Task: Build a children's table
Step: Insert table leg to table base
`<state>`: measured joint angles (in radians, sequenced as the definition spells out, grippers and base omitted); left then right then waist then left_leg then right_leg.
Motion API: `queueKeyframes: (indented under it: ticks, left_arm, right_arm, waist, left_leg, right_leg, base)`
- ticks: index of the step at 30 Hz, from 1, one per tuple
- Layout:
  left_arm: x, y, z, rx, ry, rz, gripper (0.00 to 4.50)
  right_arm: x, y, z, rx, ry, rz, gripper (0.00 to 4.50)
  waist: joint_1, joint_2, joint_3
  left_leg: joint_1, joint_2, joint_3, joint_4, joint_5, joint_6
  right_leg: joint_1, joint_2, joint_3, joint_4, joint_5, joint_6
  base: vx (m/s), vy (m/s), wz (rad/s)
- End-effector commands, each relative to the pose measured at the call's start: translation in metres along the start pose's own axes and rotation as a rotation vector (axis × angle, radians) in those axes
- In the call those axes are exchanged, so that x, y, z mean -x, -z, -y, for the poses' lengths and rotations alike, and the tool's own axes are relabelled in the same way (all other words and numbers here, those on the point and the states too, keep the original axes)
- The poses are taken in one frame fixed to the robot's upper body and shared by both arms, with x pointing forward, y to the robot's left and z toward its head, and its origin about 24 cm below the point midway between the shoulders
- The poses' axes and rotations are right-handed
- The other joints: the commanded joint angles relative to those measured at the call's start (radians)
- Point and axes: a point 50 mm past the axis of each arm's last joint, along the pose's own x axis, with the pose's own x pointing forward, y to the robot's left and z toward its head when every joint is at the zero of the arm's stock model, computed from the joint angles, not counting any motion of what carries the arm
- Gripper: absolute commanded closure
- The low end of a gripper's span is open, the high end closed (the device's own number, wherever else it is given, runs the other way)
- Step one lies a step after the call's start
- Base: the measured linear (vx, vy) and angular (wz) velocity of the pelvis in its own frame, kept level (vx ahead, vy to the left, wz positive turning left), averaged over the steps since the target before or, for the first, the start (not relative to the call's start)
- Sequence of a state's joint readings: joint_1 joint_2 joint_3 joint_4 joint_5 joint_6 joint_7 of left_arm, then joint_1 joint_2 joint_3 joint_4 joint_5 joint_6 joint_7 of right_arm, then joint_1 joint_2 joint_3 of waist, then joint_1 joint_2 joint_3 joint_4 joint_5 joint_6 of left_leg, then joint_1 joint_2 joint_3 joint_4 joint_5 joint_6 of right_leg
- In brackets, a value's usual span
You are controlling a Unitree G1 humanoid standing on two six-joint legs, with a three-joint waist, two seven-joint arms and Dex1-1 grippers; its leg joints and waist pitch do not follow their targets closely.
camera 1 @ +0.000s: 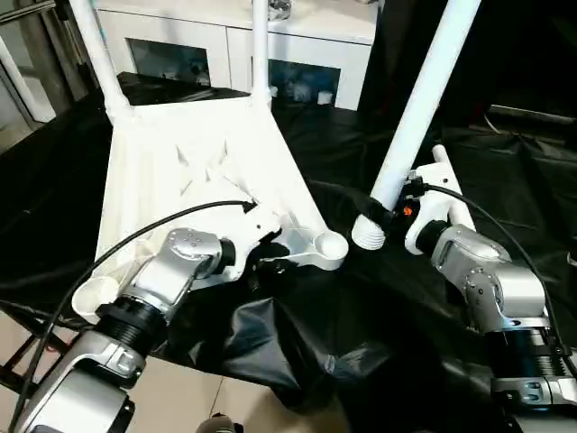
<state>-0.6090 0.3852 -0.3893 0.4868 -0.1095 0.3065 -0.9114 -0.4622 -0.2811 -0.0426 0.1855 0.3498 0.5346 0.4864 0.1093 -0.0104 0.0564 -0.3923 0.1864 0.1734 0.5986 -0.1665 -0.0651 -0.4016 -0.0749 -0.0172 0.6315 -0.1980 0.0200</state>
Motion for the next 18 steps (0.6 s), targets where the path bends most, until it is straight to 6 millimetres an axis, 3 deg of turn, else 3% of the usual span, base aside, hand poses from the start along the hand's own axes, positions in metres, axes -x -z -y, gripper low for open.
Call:
queueKeyframes:
  ticks: [1, 10, 18]
  left_arm:
    - [0.002, 0.004, -0.003, 0.003, -0.006, -0.028, 3.39]
    - [0.005, 0.014, -0.003, 0.009, 0.015, -0.074, 4.23]
    - [0.007, 0.017, -0.001, -0.001, 0.051, -0.114, 4.5]
  right_arm:
    - [0.001, -0.009, -0.006, 0.025, -0.039, 0.033, 2.62]
    - [-0.003, -0.02, -0.027, 0.056, -0.216, 0.014, 2.62]
    - [-0.02, -0.004, -0.03, 0.089, -0.243, -0.082, 2.62]
  waist:
    - [-0.001, 0.008, -0.073]
    - [-0.004, 0.009, -0.072]
    - [-0.017, 0.005, -0.072]
  left_leg:
    - [0.029, 0.029, -0.006, -0.074, -0.215, -0.043]
    - [0.028, 0.029, -0.008, -0.076, -0.233, -0.044]
    - [0.027, 0.029, -0.006, -0.075, -0.222, -0.044]
  right_leg:
    - [0.043, -0.051, 0.024, -0.071, -0.097, -0.213]
    - [0.042, -0.052, 0.025, -0.073, -0.123, -0.209]
    - [0.042, -0.055, 0.025, -0.072, -0.114, -0.229]
  base:
    - [0.0, 0.0, 0.0]
    - [0.0, 0.0, 0.0]
    - [0.0, 0.0, 0.0]
